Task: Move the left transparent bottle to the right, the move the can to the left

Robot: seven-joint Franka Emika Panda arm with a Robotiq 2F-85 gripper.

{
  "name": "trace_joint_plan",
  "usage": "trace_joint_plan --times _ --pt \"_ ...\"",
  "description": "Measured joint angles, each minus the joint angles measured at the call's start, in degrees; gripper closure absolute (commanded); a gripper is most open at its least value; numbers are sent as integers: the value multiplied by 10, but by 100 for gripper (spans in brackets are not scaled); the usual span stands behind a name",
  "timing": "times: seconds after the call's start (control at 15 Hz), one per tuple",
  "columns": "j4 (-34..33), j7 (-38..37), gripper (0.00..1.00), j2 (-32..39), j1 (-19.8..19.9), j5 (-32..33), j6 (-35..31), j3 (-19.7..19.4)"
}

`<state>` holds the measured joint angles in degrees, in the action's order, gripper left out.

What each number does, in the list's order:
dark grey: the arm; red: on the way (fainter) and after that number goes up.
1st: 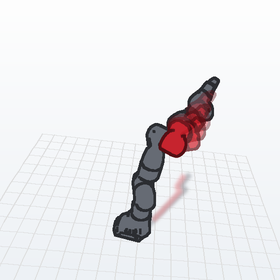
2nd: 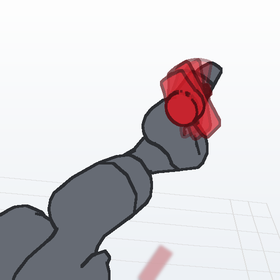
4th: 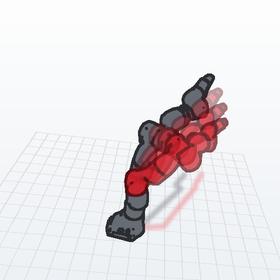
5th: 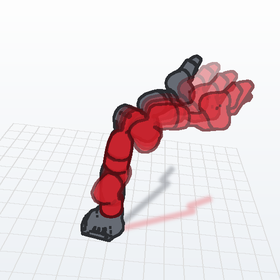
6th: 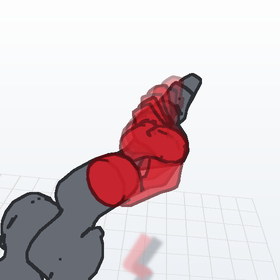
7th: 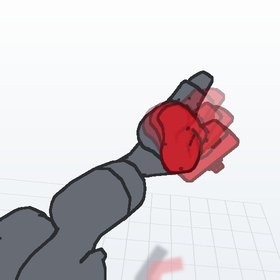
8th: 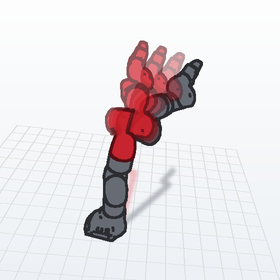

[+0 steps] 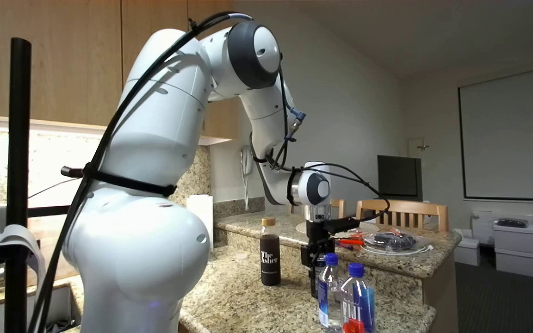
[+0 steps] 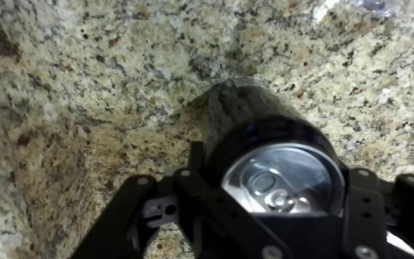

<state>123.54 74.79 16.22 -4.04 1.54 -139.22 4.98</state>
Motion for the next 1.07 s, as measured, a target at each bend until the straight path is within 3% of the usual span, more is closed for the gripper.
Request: trace_joint_plan --times 0.47,1.07 --pt "0 0 53 -1 1 0 4 4" --pt "0 -31 53 -38 -4 14 66 16"
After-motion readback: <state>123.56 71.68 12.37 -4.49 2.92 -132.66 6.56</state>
